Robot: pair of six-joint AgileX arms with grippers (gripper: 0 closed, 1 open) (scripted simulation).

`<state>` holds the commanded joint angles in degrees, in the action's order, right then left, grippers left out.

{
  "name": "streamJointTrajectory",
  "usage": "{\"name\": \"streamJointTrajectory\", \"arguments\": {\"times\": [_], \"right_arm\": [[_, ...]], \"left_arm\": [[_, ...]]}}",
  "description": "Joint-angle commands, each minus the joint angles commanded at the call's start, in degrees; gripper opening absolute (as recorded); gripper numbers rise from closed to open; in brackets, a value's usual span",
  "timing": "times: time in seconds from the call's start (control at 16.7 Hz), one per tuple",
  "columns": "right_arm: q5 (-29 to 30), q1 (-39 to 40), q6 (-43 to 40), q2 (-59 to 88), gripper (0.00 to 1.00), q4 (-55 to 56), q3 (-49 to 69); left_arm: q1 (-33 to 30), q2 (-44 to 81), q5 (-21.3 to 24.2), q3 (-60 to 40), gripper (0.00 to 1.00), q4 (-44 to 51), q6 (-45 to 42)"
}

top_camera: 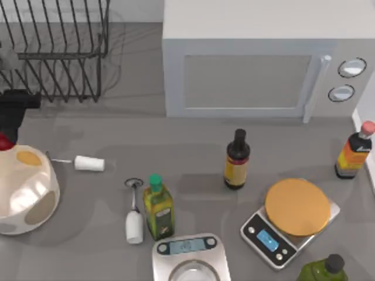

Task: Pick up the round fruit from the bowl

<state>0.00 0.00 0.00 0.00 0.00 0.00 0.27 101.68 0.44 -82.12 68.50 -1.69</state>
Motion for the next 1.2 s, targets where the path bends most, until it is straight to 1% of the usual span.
{"name": "streamJointTrajectory", "arguments": {"times": [0.24,0.36,0.48,0.6,0.84,0.96,1.08,1.2], "right_arm": [[0.0,0.0,0.0,0.0,1.0,0.0,0.0],[0.0,0.0,0.0,0.0,1.0,0.0,0.0],[0.0,0.0,0.0,0.0,1.0,0.0,0.0],[0.0,0.0,0.0,0.0,1.0,0.0,0.0],[0.0,0.0,0.0,0.0,1.0,0.0,0.0],[0.0,0.0,0.0,0.0,1.0,0.0,0.0],[0.0,0.0,0.0,0.0,1.0,0.0,0.0],[0.0,0.0,0.0,0.0,1.0,0.0,0.0]], "left_arm": [[-0.22,-1.16,-0.02,-18.08,0.0,19.19,0.24],[-0.31,-2.03,-0.03,-24.18,0.0,25.48,0.34],[-0.37,-2.82,-0.04,-27.93,0.0,29.37,0.41],[-0.4,-3.22,-0.04,-29.33,0.0,30.84,0.45],[-0.12,-3.07,-0.06,-29.17,0.0,30.71,0.34],[-0.99,-2.21,-0.07,-29.73,0.0,30.51,1.22],[-4.24,0.98,-0.09,-31.46,0.0,29.64,4.47],[-9.64,5.7,-0.12,-33.82,0.0,28.12,9.76]]}}
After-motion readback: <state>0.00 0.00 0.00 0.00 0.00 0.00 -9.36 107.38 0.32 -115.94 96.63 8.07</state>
